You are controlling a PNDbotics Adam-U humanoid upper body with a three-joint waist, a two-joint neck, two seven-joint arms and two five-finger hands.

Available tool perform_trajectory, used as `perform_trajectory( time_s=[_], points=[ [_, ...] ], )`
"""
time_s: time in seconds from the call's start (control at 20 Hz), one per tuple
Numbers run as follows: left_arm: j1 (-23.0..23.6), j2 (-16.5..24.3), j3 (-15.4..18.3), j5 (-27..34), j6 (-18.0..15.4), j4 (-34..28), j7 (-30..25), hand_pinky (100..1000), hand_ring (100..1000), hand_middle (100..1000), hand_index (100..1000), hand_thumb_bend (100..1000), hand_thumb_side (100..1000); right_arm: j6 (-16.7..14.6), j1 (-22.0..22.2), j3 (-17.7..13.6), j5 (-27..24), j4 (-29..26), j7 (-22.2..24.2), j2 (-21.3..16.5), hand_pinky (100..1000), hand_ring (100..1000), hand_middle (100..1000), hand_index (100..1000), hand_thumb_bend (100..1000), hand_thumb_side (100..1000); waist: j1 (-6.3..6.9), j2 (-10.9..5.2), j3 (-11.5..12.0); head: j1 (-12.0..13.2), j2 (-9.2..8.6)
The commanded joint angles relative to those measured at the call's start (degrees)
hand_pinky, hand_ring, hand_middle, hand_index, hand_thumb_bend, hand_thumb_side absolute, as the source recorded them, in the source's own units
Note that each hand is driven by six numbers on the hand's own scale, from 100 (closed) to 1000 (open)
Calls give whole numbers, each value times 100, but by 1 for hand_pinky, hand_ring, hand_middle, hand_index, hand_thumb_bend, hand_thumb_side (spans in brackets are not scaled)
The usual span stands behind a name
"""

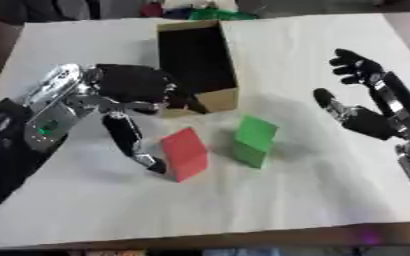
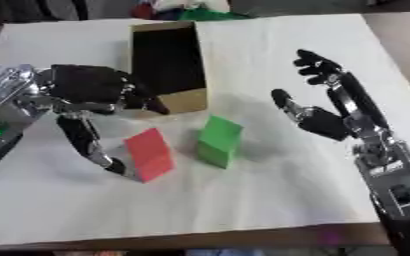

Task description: Pick up objects on the table and place them in the box.

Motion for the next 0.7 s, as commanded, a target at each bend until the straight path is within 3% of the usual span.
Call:
perform_trajectory(
  time_s=[0.05, 0.7],
  points=[
    [-128, 24, -10, -118, -569, 73, -443, 815, 785, 797, 977, 605, 650, -18, -88, -19, 13, -58, 22, -98, 788, 838, 836, 982, 403, 714, -10, -111, -11, 20, 12],
    [-137, -162, -123, -372, -788, 457, -438, 813, 773, 780, 970, 570, 642, -21, -91, -16, -3, -59, 29, -96, 787, 838, 836, 981, 401, 716, -2, -90, -48, 35, 19]
  ],
)
